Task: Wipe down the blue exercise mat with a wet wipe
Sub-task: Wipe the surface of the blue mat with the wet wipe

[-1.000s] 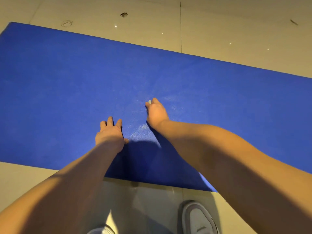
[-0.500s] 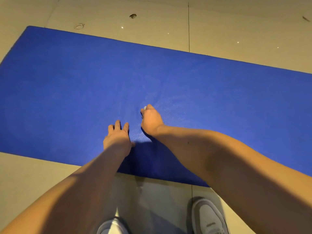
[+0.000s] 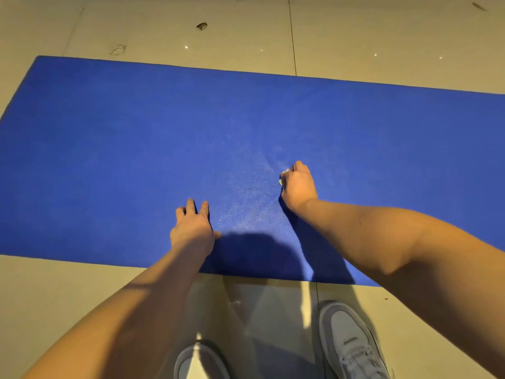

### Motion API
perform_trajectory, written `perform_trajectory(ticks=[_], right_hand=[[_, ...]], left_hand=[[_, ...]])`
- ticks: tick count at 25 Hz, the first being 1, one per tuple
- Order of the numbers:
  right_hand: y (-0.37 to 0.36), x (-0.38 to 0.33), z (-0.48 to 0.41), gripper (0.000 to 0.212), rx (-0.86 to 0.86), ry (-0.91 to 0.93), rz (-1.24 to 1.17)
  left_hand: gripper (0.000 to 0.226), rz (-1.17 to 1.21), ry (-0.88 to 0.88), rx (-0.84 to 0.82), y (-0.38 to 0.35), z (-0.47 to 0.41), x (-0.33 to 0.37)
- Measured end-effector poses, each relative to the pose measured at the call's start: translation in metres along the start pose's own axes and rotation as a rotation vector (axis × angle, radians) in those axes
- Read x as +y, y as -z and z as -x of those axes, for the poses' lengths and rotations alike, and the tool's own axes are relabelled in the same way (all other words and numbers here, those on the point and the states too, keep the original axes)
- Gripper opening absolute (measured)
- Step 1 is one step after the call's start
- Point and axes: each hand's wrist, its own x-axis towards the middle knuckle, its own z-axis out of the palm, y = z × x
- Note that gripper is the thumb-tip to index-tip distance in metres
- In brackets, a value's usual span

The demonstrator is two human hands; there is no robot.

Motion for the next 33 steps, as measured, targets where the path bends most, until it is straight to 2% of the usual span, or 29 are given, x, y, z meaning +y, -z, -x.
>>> perform_trajectory(ticks=[3,8,11,16,19,22,24,28,33], right_hand=[[-0.005,-0.030,0.004,0.017,-0.024,0.011,-0.034],[-0.034,-0.108,0.024,0.016,-0.192,0.327,0.026],[-0.035,-0.107,0.026,0.020,-0.215,0.313,-0.039],[-0.033,-0.092,0.032,0.016,-0.120,0.223,-0.065],[-0.028,-0.101,0.029,0.021,-0.130,0.270,-0.075],[-0.030,-0.115,0.030,0.014,-0.192,0.378,-0.081],[-0.033,-0.121,0.031,0.016,-0.219,0.362,-0.051],[-0.025,-0.093,0.031,0.020,-0.220,0.360,0.068],[0.009,0.006,0.048,0.016,-0.119,0.181,0.108]], left_hand=[[0.087,0.018,0.006,0.001,-0.005,0.006,-0.005],[0.080,0.015,0.050,0.002,-0.015,0.015,-0.003],[0.078,-0.006,0.068,0.000,-0.021,0.017,-0.002],[0.078,-0.026,0.075,0.014,-0.025,0.015,-0.002],[0.079,-0.018,0.077,0.017,-0.026,0.014,-0.002],[0.080,-0.017,0.073,0.013,-0.025,0.013,0.000],[0.081,-0.024,0.080,0.010,-0.024,0.013,0.000],[0.081,-0.029,0.080,0.002,-0.025,0.013,-0.002],[0.081,-0.030,0.077,-0.005,-0.024,0.013,-0.003]])
